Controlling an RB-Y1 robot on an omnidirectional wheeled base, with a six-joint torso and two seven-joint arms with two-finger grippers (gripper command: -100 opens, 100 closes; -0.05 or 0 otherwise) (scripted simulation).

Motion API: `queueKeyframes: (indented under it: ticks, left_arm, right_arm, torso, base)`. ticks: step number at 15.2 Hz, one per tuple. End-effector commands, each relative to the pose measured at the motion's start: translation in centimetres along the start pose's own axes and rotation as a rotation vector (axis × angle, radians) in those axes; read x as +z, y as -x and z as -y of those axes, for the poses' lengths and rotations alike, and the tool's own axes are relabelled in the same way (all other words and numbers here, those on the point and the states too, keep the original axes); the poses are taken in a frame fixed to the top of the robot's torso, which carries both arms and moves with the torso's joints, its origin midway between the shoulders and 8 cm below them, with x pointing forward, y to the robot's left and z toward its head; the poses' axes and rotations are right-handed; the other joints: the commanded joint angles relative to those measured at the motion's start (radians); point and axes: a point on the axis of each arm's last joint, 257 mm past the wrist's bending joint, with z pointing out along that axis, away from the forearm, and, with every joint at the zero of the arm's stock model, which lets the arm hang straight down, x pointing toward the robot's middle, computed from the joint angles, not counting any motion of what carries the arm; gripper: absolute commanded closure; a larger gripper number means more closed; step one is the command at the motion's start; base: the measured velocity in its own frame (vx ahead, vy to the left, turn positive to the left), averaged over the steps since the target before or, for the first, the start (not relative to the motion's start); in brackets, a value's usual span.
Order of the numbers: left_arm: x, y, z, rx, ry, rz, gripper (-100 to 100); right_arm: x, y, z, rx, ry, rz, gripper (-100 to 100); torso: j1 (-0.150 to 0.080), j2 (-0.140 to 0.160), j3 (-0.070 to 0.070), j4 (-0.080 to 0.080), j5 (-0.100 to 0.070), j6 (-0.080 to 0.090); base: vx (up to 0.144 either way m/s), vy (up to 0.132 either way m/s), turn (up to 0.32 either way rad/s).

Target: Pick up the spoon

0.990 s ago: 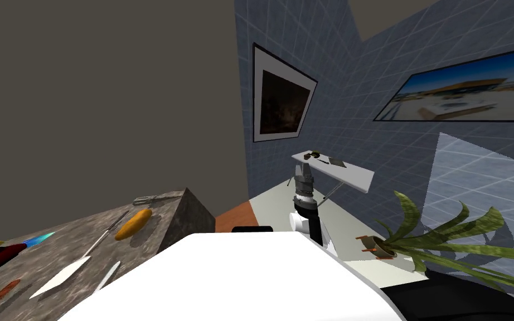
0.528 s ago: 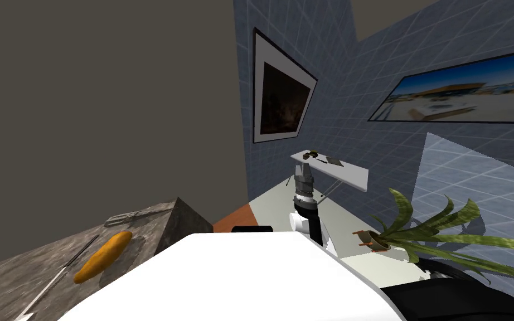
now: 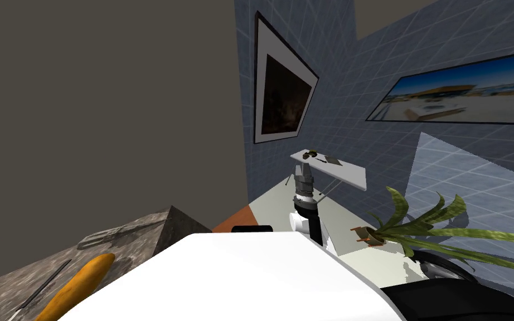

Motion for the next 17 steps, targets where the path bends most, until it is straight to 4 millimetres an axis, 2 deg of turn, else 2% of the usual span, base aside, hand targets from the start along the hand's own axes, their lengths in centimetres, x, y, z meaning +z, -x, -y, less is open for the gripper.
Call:
queueKeyframes:
  ticks: [1, 6, 7, 8, 15, 16, 17]
  left_arm:
    - [0.5, 0.3, 0.0, 0.003, 0.000, 0.003, -100]
    - [1.7, 1.1, 0.3, 0.013, -0.001, 0.012, -100]
    - [1.3, 0.9, 0.3, 0.010, -0.002, 0.010, -100]
    - [1.0, 0.6, 0.2, 0.007, -0.001, 0.007, 100]
    - [-0.8, -0.4, -0.2, -0.005, 0.003, -0.005, 100]
    - [-0.5, -0.2, -0.2, -0.003, 0.003, -0.003, 100]
    - [-0.5, -0.8, 0.4, -0.018, -0.014, -0.009, -100]
  right_arm:
    - [0.0, 0.0, 0.0, 0.000, 0.000, 0.000, 0]
    - [0.0, 0.0, 0.0, 0.000, 0.000, 0.000, 0]
    - [0.0, 0.0, 0.0, 0.000, 0.000, 0.000, 0]
    - [0.0, 0.0, 0.0, 0.000, 0.000, 0.000, 0]
    - [0.0, 0.0, 0.0, 0.000, 0.000, 0.000, 0]
    - [0.0, 0.0, 0.0, 0.000, 0.000, 0.000, 0]
    - [0.0, 0.0, 0.0, 0.000, 0.000, 0.000, 0]
  torso:
    - [0.000, 0.000, 0.000, 0.000, 0.000, 0.000]
    - [-0.002, 0.003, 0.002, 0.001, -0.001, 0.000]
    - [-0.002, 0.003, 0.002, 0.001, -0.001, 0.000]
    - [-0.002, 0.002, 0.002, 0.001, -0.001, 0.000]
    - [-0.002, -0.002, -0.001, 0.000, 0.002, 0.001]
    - [-0.002, -0.002, -0.001, 0.000, 0.002, 0.001]
    - [-0.002, -0.002, -0.001, 0.001, 0.002, 0.000]
  base:
    - [-0.037, -0.016, 0.032]
    - [-0.030, -0.014, 0.027]
    - [-0.016, -0.004, 0.009]
    - [0.005, 0.001, -0.031]
    - [0.026, 0.009, -0.031]
    - [0.015, 0.002, -0.011]
    - [0.060, -0.066, -0.068]
